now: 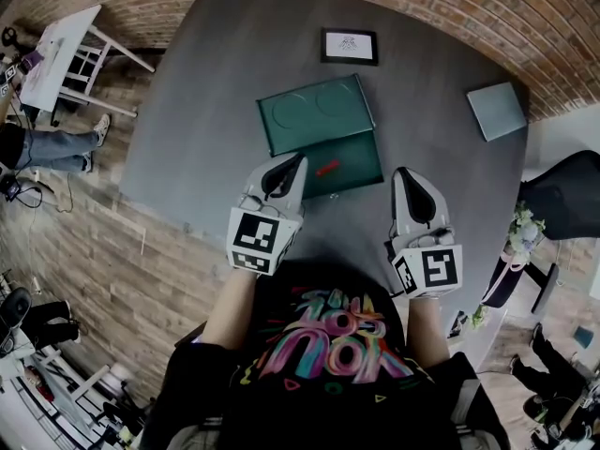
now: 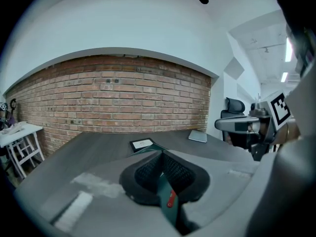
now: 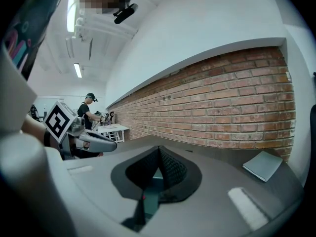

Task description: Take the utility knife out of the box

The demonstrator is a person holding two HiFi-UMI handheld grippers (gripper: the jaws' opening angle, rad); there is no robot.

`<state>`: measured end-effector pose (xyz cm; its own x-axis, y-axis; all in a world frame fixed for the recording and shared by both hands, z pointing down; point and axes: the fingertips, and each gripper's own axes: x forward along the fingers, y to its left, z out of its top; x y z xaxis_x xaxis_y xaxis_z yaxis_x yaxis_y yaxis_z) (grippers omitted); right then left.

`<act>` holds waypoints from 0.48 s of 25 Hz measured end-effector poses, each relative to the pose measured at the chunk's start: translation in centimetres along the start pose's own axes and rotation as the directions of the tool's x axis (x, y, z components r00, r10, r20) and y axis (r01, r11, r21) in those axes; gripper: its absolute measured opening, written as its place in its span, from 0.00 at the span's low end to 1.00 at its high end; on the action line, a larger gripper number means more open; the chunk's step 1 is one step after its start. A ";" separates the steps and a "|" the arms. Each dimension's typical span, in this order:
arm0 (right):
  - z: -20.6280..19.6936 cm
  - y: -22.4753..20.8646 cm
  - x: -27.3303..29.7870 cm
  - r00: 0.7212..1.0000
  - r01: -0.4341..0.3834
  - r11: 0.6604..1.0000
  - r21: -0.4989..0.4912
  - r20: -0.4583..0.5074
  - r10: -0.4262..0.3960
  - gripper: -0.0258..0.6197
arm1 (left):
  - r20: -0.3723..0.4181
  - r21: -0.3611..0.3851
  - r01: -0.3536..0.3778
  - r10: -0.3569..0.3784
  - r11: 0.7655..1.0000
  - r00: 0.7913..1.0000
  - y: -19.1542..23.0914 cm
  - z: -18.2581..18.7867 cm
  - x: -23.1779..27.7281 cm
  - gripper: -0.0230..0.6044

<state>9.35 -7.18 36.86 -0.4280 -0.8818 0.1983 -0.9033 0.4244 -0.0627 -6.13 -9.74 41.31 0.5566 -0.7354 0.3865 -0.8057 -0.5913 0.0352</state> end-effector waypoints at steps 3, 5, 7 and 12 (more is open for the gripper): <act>-0.2 0.1 -0.1 1.000 0.003 1.000 0.005 -0.002 -0.003 0.04 | -0.014 0.012 0.021 -0.021 1.000 1.000 -0.4 -0.5 0.5 0.04; -0.6 0.1 -0.1 1.000 0.002 1.000 0.005 -0.004 -0.002 0.04 | -0.027 0.019 0.044 -0.044 0.999 0.999 -0.8 -1.1 1.0 0.08; -0.8 0.2 -0.2 1.000 0.003 1.000 0.008 -0.006 -0.003 0.04 | -0.040 0.026 0.060 -0.059 0.998 0.997 -1.1 -1.5 1.3 0.11; -0.7 0.4 -0.5 1.000 0.002 1.000 0.013 -0.013 -0.002 0.04 | -0.081 0.033 0.102 -0.100 0.994 0.992 -1.8 -2.1 1.6 0.17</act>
<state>9.28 -6.42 37.40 -0.4261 -0.8798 0.2106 -0.9044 0.4199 -0.0754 -4.19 -9.20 43.79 0.6158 -0.6436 0.4545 -0.7372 -0.6742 0.0440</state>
